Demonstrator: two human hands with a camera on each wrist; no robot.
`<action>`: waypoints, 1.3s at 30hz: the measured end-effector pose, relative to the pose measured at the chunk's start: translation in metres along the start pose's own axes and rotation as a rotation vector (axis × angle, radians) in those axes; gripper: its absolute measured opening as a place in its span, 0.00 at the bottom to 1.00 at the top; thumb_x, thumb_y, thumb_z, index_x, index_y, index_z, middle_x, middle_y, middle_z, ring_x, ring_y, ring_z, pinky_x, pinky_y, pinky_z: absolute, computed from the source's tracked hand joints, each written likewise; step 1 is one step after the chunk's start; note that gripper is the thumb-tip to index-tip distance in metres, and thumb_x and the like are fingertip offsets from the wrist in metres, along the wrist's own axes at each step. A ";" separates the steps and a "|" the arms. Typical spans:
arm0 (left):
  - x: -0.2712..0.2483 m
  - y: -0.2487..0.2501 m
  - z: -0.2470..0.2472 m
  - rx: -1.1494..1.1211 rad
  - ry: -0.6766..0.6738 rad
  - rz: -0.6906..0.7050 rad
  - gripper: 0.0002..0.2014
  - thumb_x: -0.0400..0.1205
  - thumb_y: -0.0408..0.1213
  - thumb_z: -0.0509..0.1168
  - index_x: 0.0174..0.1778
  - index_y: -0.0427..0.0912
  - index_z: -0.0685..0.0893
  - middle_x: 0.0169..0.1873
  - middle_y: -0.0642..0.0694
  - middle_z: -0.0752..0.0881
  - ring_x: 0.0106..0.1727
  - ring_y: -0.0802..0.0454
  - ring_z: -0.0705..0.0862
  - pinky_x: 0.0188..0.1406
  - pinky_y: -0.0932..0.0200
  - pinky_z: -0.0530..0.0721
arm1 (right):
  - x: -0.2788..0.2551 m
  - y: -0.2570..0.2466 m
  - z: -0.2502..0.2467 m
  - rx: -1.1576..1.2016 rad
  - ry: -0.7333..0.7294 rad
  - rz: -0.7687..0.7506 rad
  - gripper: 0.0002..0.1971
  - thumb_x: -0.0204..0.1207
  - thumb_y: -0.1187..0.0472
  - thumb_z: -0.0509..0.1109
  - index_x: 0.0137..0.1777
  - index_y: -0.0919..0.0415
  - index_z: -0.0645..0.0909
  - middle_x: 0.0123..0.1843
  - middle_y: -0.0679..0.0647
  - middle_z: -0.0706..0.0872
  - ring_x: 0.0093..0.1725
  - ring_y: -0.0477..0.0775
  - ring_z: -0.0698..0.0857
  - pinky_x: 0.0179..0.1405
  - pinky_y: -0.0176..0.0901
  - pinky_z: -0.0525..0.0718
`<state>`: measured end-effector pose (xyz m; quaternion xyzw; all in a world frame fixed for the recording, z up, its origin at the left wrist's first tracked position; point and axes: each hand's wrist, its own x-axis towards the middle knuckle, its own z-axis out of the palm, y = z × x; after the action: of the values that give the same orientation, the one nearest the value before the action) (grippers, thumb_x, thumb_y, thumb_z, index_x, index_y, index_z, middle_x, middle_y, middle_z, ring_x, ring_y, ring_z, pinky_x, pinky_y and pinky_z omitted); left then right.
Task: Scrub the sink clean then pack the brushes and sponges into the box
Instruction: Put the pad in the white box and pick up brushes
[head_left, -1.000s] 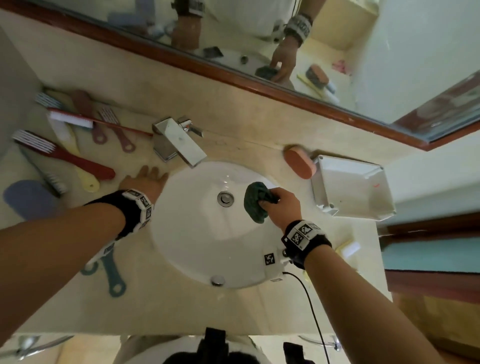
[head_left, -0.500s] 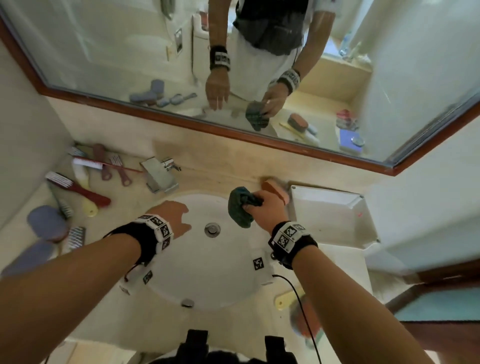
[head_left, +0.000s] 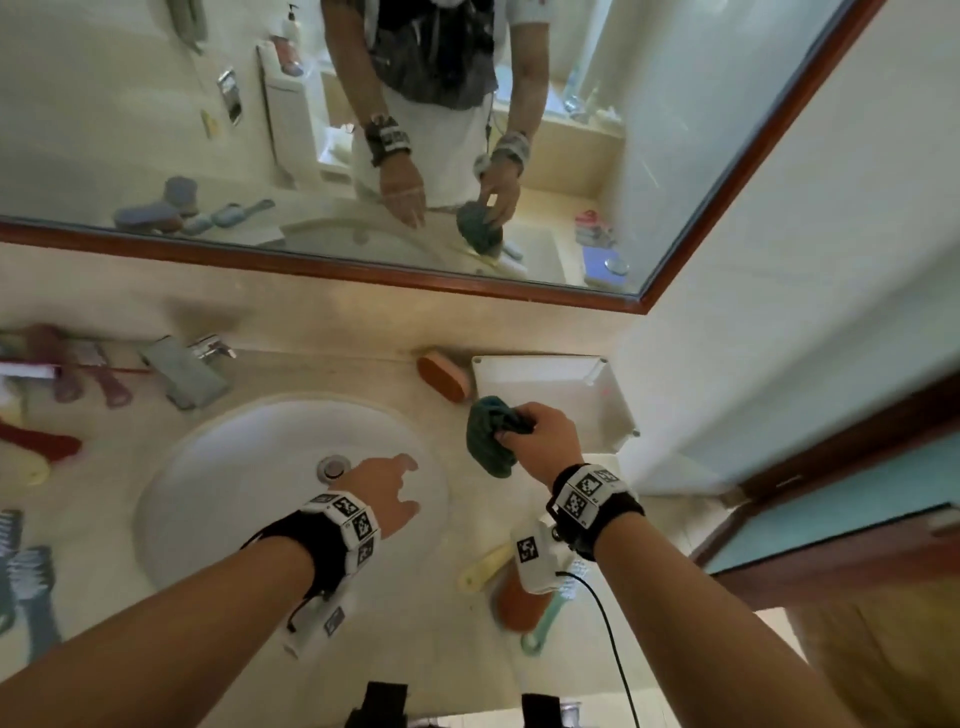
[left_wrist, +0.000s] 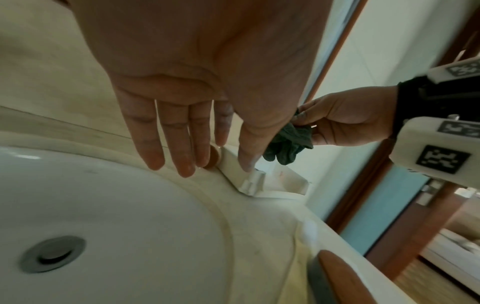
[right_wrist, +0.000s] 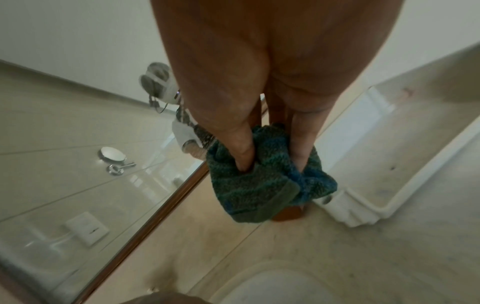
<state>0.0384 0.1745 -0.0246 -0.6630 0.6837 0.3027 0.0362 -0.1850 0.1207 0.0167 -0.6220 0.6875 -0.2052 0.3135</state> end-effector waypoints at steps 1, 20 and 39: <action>0.001 0.009 0.001 -0.009 -0.004 0.026 0.28 0.80 0.55 0.66 0.76 0.57 0.68 0.67 0.53 0.82 0.64 0.53 0.82 0.63 0.58 0.79 | -0.006 0.004 -0.008 -0.003 0.031 0.024 0.10 0.70 0.59 0.77 0.52 0.56 0.86 0.45 0.51 0.89 0.46 0.51 0.86 0.49 0.41 0.83; 0.019 0.110 0.058 0.077 -0.103 0.209 0.29 0.78 0.54 0.68 0.75 0.54 0.69 0.69 0.49 0.79 0.67 0.48 0.80 0.67 0.53 0.78 | -0.053 0.080 -0.089 -0.078 0.179 0.193 0.10 0.69 0.61 0.75 0.51 0.55 0.87 0.43 0.49 0.87 0.46 0.50 0.84 0.48 0.38 0.79; 0.019 0.180 0.134 -0.084 -0.046 -0.220 0.35 0.75 0.52 0.68 0.77 0.52 0.62 0.63 0.45 0.79 0.63 0.44 0.80 0.57 0.52 0.80 | 0.010 0.162 -0.083 -0.056 -0.234 -0.012 0.10 0.71 0.57 0.75 0.52 0.56 0.86 0.42 0.50 0.86 0.44 0.50 0.83 0.46 0.37 0.78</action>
<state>-0.1778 0.2082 -0.0768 -0.7279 0.5926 0.3403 0.0570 -0.3604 0.1251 -0.0344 -0.6544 0.6478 -0.1136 0.3730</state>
